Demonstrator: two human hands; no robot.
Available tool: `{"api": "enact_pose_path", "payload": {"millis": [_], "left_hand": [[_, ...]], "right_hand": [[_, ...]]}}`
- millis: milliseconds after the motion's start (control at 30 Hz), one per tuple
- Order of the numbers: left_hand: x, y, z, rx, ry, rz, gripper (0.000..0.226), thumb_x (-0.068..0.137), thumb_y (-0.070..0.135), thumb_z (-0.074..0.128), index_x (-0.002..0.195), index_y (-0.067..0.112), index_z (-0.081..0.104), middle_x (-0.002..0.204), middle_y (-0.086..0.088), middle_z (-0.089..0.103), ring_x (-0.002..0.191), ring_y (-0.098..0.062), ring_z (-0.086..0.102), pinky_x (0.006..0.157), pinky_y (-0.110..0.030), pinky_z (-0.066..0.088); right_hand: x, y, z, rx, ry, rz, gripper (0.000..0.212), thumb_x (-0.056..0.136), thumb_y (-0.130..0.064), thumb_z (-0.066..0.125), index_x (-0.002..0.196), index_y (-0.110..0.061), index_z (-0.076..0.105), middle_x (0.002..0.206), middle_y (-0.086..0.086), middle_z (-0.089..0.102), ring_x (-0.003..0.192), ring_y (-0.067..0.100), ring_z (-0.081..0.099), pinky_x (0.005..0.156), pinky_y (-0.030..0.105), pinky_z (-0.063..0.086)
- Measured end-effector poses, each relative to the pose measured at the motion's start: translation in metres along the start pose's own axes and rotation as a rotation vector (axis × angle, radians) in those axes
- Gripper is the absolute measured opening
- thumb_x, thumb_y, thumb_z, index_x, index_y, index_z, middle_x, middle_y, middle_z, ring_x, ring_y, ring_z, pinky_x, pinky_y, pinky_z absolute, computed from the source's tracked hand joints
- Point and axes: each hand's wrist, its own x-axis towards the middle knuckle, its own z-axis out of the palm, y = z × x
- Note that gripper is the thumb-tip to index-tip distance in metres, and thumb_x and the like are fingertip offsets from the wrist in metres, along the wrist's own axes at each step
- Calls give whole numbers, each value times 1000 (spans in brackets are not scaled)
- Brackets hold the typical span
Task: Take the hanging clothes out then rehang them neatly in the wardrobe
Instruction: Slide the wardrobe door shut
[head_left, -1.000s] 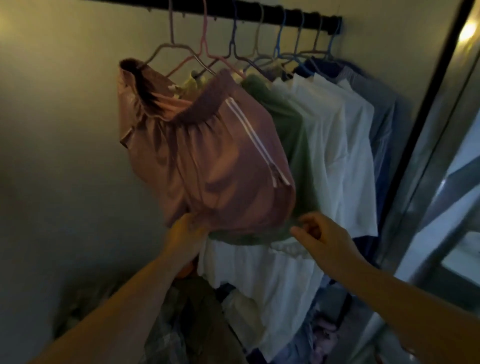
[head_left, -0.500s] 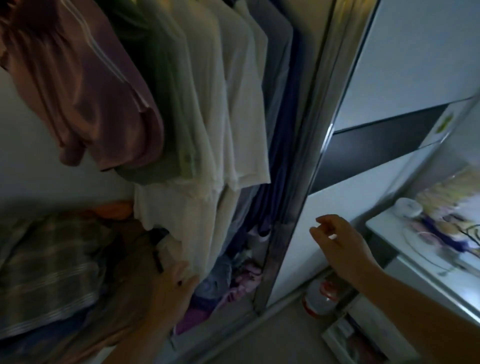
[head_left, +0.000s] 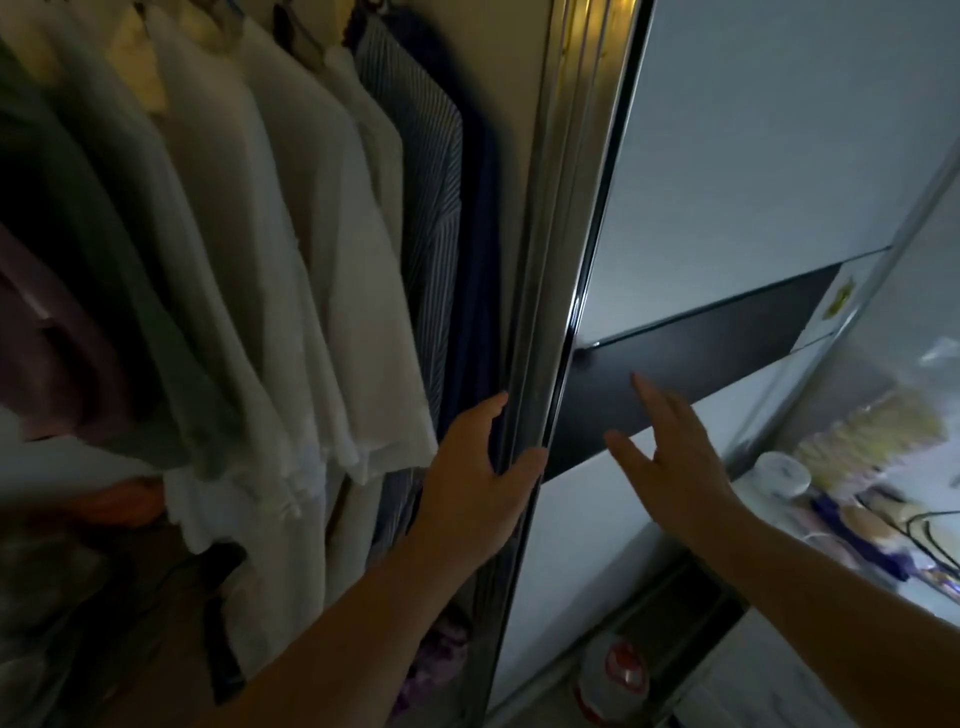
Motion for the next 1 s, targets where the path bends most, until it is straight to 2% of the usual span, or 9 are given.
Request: {"api": "enact_pose_path", "payload": {"millis": [133, 300, 400, 500, 567, 633, 833, 933, 1000], "left_hand": [[31, 17, 19, -30, 52, 77, 68, 85, 35, 62, 144, 30, 28, 145, 12, 35, 128, 1, 33, 106, -20, 29], [49, 28, 39, 30, 223, 92, 83, 76, 36, 72, 144, 30, 26, 138, 9, 36, 126, -3, 38, 102, -19, 32], [54, 28, 52, 85, 318, 83, 85, 75, 38, 72, 145, 29, 25, 139, 7, 36, 129, -8, 39, 103, -20, 32], [58, 29, 68, 167, 445, 47, 81, 78, 38, 70, 146, 27, 25, 141, 6, 36, 129, -6, 36, 100, -17, 28], [60, 31, 76, 213, 531, 28, 75, 82, 34, 67, 145, 23, 27, 140, 3, 39, 126, -3, 37, 98, -13, 26], [61, 33, 83, 265, 603, 15, 69, 86, 29, 63, 145, 20, 29, 137, -1, 42, 126, -10, 41, 98, -12, 27], [58, 38, 88, 396, 655, -14, 65, 90, 27, 56, 147, 19, 24, 136, -4, 46, 123, -14, 46, 95, -12, 29], [55, 39, 87, 440, 673, -7, 64, 90, 26, 56, 146, 17, 27, 135, -5, 48, 122, -17, 49, 96, -18, 36], [52, 39, 87, 475, 703, -1, 63, 90, 26, 57, 145, 16, 29, 133, -5, 51, 119, -18, 52, 95, -22, 40]], "right_hand": [[31, 9, -2, -76, 64, -140, 80, 83, -36, 61, 147, -23, 15, 151, 7, 22, 136, 25, 26, 105, 39, 34], [62, 26, -7, -163, 50, -261, 101, 75, -48, 68, 145, -33, -3, 156, 1, -6, 144, 25, 2, 109, 43, 22], [78, 39, -7, -211, 84, -440, 104, 67, -46, 75, 144, -27, 7, 153, 2, -5, 142, 30, 3, 104, 45, 19], [87, 51, -5, -228, 96, -547, 105, 63, -43, 78, 144, -17, 16, 151, 11, 1, 140, 40, 13, 104, 51, 27], [91, 58, -4, -222, 111, -610, 106, 62, -40, 81, 143, -15, 17, 151, 17, 3, 139, 42, 11, 104, 53, 25], [94, 64, -4, -216, 121, -670, 107, 61, -38, 82, 143, -16, 17, 150, 20, 5, 139, 40, 7, 103, 53, 21], [101, 75, -4, -254, 144, -774, 105, 62, -36, 81, 144, -14, 19, 150, 22, 6, 139, 33, 0, 101, 54, 17], [105, 77, -4, -293, 181, -840, 102, 60, -34, 83, 141, -10, 26, 147, 27, 12, 139, 39, 1, 101, 57, 16], [110, 81, -3, -312, 227, -901, 101, 60, -32, 83, 141, -9, 27, 147, 29, 11, 141, 36, -12, 109, 56, 13]]}}
